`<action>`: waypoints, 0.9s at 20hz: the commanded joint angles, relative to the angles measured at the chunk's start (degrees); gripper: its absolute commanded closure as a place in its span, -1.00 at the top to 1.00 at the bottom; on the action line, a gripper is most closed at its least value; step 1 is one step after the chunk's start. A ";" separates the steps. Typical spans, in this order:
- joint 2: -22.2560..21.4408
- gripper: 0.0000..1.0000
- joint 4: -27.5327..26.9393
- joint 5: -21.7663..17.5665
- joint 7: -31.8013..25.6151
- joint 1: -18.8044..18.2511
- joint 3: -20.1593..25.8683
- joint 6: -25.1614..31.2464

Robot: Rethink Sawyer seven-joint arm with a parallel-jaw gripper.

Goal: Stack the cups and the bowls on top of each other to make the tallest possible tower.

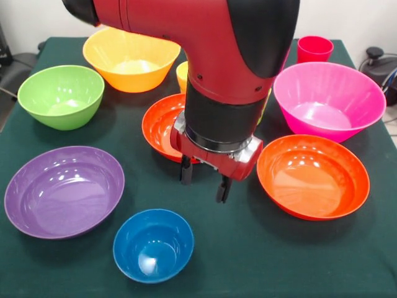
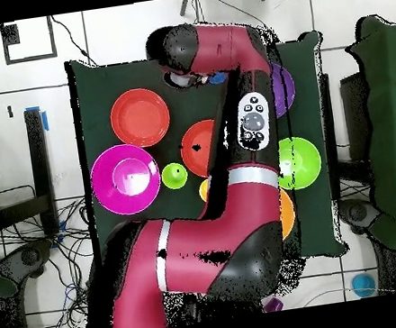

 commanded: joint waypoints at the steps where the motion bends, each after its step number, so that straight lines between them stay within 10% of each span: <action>1: -3.90 1.00 11.44 -1.86 -11.05 1.09 6.59 -1.27; 18: -11.40 1.00 21.06 -3.33 -13.40 -0.34 7.15 -1.60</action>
